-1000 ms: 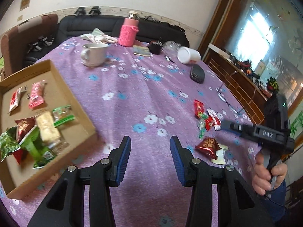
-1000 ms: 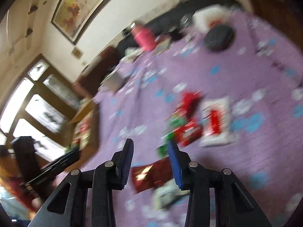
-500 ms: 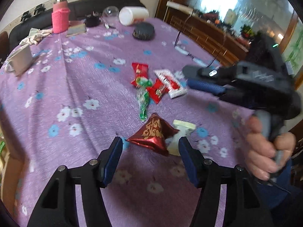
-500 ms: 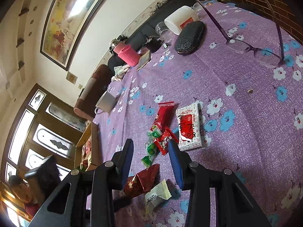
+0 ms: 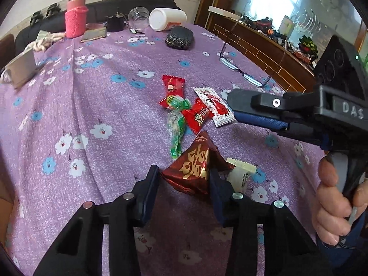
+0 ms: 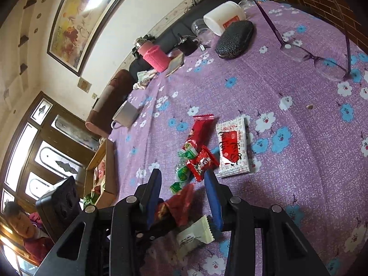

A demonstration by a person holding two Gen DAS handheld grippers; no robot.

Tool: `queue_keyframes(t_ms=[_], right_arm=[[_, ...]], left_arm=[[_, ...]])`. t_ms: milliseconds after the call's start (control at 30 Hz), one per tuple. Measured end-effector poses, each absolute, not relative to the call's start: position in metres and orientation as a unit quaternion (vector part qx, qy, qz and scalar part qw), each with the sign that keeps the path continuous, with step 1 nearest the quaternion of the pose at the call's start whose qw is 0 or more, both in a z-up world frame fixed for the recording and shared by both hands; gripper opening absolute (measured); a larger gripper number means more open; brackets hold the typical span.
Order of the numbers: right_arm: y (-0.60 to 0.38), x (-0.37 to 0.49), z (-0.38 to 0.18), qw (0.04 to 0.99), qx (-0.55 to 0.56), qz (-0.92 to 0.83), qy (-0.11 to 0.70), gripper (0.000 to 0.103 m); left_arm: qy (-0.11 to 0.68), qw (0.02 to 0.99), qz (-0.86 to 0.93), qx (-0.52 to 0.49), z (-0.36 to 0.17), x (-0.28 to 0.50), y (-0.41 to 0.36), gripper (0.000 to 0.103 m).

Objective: Organize snacks
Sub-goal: 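Grasp the dark red chip bag with the left gripper while the right gripper reaches the cream packet, then lift the dark red chip bag with the left gripper while the right gripper grasps the cream packet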

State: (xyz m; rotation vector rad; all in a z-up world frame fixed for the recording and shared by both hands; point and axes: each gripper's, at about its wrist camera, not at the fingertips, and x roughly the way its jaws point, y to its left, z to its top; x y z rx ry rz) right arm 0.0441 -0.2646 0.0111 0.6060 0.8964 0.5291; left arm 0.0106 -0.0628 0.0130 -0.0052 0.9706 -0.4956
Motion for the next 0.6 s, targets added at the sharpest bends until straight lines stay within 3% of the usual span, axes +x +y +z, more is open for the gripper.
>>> queue_keyframes(t_ms=[600], right_arm=[[-0.25,0.042,0.001,0.824,0.232,0.206,0.474,0.045]], left_arm=[[0.443,0.883,-0.136,-0.072,0.019,0.005,0.032,0.04]])
